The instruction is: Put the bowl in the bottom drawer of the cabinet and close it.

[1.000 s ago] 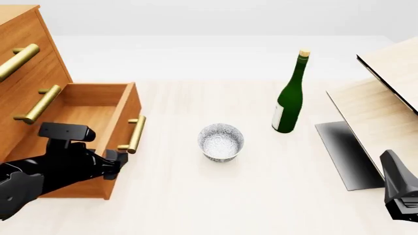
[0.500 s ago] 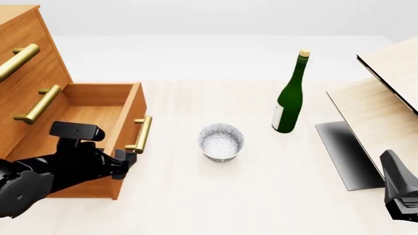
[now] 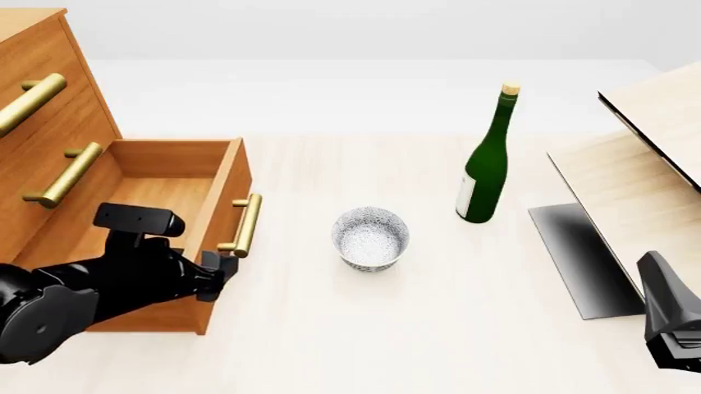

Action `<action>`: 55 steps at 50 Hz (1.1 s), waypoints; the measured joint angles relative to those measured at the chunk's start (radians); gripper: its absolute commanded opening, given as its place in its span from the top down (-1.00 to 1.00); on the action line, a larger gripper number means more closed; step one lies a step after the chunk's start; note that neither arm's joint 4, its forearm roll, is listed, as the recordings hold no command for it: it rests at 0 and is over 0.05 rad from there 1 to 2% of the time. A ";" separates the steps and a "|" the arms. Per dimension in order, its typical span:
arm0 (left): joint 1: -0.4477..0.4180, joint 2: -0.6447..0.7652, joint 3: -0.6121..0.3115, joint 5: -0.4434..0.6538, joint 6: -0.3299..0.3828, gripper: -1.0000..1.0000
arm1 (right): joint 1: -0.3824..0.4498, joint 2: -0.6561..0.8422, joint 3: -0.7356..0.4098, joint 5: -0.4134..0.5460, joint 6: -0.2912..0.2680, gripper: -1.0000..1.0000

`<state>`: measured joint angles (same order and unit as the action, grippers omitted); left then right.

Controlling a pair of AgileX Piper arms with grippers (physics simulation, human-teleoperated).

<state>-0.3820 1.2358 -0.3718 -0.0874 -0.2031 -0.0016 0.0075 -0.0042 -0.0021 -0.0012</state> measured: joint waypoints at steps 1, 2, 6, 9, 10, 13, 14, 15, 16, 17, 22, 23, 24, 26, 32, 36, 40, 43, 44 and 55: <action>0.000 0.000 0.000 0.001 0.002 -1.00 | 0.000 0.000 0.000 0.000 0.000 -1.00; -0.001 -0.001 0.000 0.001 0.004 -1.00 | 0.000 0.000 0.000 0.000 0.000 -1.00; -0.002 -0.002 0.000 0.002 0.011 -1.00 | 0.000 0.000 0.000 0.000 0.000 -1.00; -0.002 -0.002 -0.001 0.003 0.016 -1.00 | 0.000 0.000 0.000 0.000 0.000 -1.00; -0.003 -0.002 -0.001 0.003 0.017 -1.00 | 0.000 0.000 0.000 0.000 0.000 -1.00; -0.003 -0.003 -0.001 0.005 0.023 -1.00 | 0.000 0.000 0.000 0.000 0.000 -1.00; -0.003 -0.003 -0.001 0.005 0.024 -1.00 | 0.000 0.000 0.000 0.000 0.000 -1.00; -0.004 -0.003 -0.002 0.006 0.025 -1.00 | 0.000 0.000 0.000 0.000 0.000 -1.00; -0.004 -0.003 -0.002 0.006 0.027 -1.00 | 0.000 0.000 0.000 0.000 0.000 -1.00; -0.004 -0.003 -0.002 0.007 0.027 -1.00 | 0.000 0.000 0.000 0.000 0.000 -1.00; -0.008 -0.012 -0.002 0.014 0.028 -1.00 | 0.000 0.000 0.000 0.000 0.000 -1.00; -0.007 -0.017 -0.002 0.017 0.031 -1.00 | 0.000 0.000 0.000 0.000 0.000 -1.00; -0.008 -0.022 -0.001 0.020 0.031 -1.00 | 0.000 0.000 0.000 0.000 0.000 -1.00; -0.012 -0.032 -0.001 0.025 0.029 -1.00 | 0.000 0.000 0.000 0.000 0.000 -1.00; -0.015 -0.075 0.006 0.052 0.029 -1.00 | 0.000 0.000 0.000 0.000 0.000 -1.00; -0.019 -0.108 0.011 0.071 0.025 -1.00 | 0.000 0.000 0.000 0.000 0.000 -1.00; -0.023 -0.146 0.013 0.092 0.024 -1.00 | 0.000 0.000 0.000 0.000 0.000 -1.00; -0.026 -0.179 0.012 0.109 0.026 -1.00 | 0.000 0.000 0.000 0.000 0.000 -1.00; -0.026 -0.189 0.012 0.114 0.028 -1.00 | 0.000 0.000 0.000 0.000 0.000 -1.00; -0.024 -0.292 0.004 0.172 0.048 -1.00 | 0.000 0.000 0.000 0.000 0.000 -1.00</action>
<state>-0.4057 0.9434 -0.3680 0.0850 -0.1555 -0.0015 0.0074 -0.0042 -0.0021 -0.0012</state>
